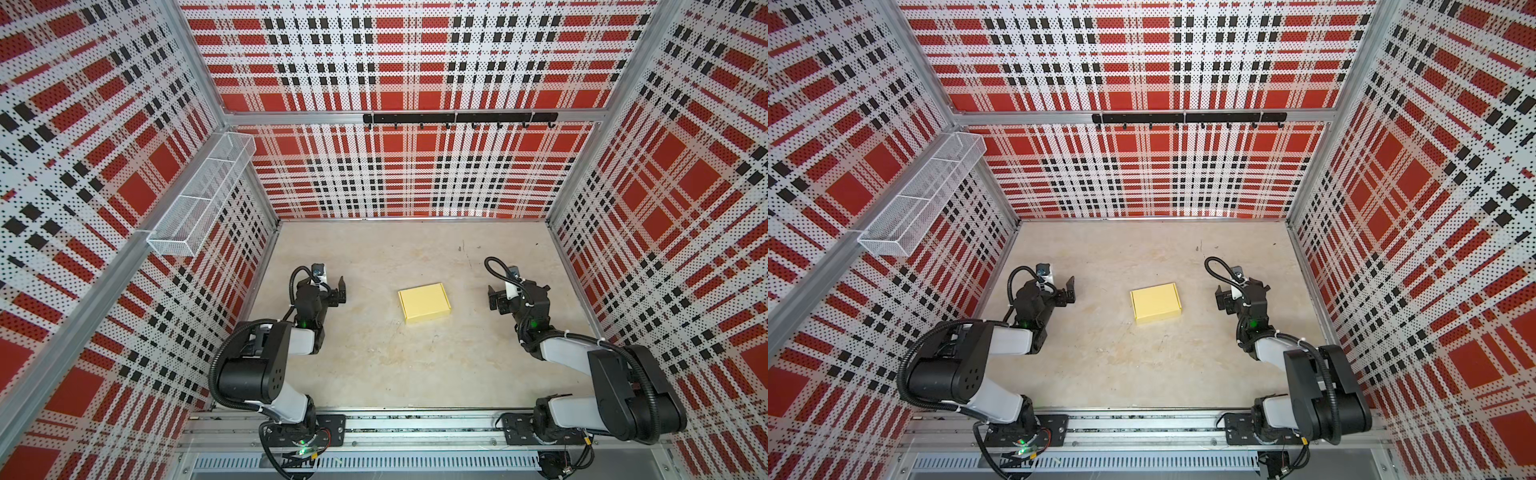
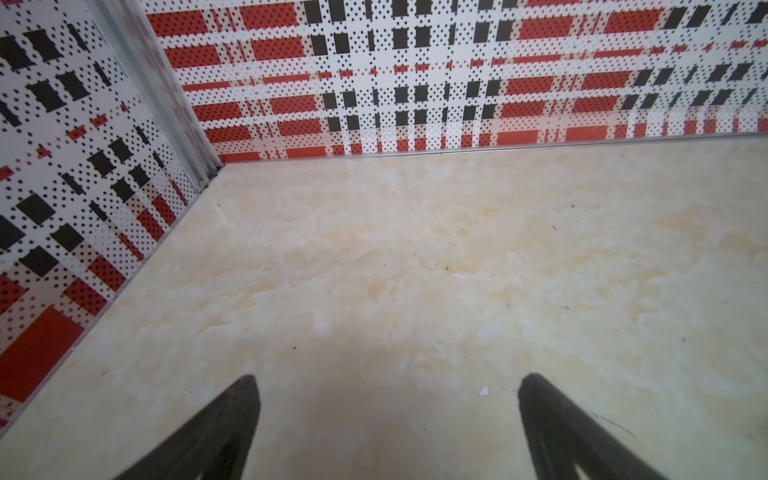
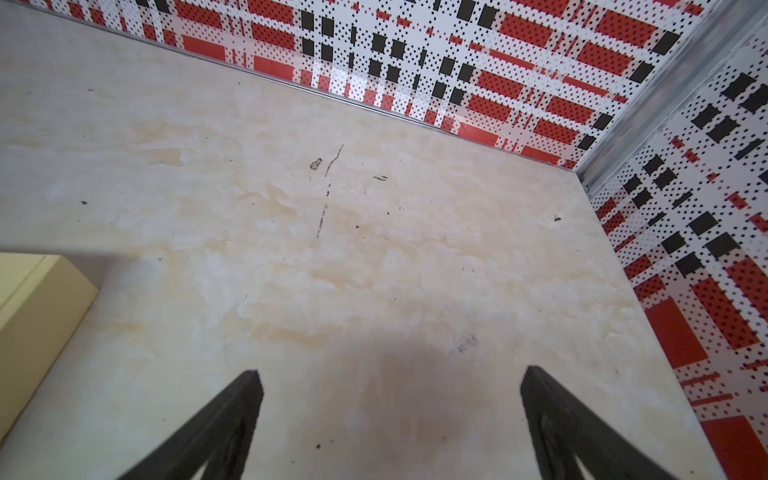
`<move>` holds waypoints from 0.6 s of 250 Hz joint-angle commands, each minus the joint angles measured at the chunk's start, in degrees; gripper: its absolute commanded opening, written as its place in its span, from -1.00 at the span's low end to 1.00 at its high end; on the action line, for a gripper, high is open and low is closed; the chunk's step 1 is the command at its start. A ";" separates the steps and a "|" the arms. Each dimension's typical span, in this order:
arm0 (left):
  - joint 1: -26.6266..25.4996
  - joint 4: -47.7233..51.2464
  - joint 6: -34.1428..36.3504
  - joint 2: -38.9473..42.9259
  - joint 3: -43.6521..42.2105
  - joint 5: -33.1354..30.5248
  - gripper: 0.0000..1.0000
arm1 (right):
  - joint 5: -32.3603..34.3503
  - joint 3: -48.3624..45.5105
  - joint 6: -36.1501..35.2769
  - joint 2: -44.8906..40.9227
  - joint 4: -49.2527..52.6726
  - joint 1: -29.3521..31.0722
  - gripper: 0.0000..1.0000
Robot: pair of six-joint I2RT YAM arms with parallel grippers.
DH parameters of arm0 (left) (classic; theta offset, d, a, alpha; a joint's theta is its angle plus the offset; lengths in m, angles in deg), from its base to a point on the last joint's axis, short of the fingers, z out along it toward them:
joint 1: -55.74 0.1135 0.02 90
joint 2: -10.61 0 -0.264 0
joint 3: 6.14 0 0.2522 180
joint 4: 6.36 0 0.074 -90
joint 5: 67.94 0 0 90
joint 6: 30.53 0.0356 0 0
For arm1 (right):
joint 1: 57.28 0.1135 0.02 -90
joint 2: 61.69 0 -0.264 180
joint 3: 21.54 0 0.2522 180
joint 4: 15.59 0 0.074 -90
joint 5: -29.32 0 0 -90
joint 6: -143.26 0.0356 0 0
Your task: Fold the paper box
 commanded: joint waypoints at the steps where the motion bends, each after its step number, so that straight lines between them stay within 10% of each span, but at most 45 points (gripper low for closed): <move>1: -1.11 -0.53 -0.05 -0.44 1.05 -2.45 0.99 | -2.72 0.37 2.78 4.77 -11.65 -2.13 1.00; 150: -4.46 -4.60 2.11 -0.71 -0.78 -8.91 0.99 | 0.87 1.58 8.48 11.19 -14.41 -5.50 1.00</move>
